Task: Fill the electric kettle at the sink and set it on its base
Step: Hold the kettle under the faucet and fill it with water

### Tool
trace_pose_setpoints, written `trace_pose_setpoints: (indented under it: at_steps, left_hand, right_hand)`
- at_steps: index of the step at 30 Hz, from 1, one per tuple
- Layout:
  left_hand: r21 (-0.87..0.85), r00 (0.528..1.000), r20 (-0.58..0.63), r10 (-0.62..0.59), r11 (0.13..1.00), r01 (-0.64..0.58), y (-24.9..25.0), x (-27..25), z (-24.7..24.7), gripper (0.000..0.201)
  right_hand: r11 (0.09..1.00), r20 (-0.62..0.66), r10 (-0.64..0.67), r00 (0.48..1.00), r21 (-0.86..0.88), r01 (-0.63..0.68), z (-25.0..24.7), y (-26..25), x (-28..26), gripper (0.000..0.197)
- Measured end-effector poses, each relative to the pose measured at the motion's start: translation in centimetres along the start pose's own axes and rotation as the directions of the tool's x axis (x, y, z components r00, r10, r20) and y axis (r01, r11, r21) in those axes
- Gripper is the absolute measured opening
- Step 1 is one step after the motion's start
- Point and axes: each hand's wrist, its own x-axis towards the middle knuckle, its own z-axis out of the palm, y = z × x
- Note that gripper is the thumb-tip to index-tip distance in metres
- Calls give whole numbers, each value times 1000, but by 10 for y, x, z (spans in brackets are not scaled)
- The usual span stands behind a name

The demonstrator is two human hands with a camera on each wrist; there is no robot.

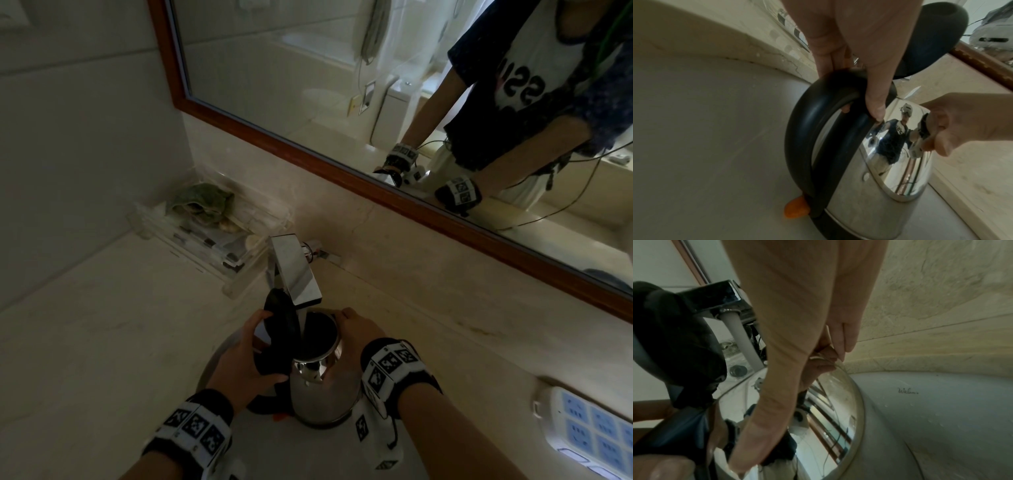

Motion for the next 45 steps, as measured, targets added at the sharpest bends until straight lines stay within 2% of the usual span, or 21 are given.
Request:
trace_pose_setpoints:
  at_steps: [3,7,23,28,34,42,45]
  left_hand:
    - [51,1000,-10,6,999,-5,1,1,0,109]
    - [63,1000,-16,17,998,-15,4,0,0,97]
    - [57,1000,-23,17,998,-16,1,1,0,98]
    - [62,1000,-13,6,998,-6,-3,3,1,106]
    - [64,999,-25,26,998,-24,-3,2,2,103]
    - [63,1000,-11,25,998,-24,5,-1,0,94]
    - [62,1000,-16,17,998,-16,5,0,0,94]
  right_hand:
    - [1000,-9,-10,1000,-1,10,0,1,1,105]
    - [1000,-14,-11,1000,-8,11,0,3,1,100]
    - [1000,-25,3,1000,-1,-3,1,4,3,99]
    - [1000,-19,1,1000,-9,-1,2,3,3,100]
    - [1000,4,-17,1000,-10,17,1,4,3,107]
    - [1000,-17,-17,1000,-13,16,1,5,3,98]
    - [1000,-15,-12,1000,8,12,2,5,3,106]
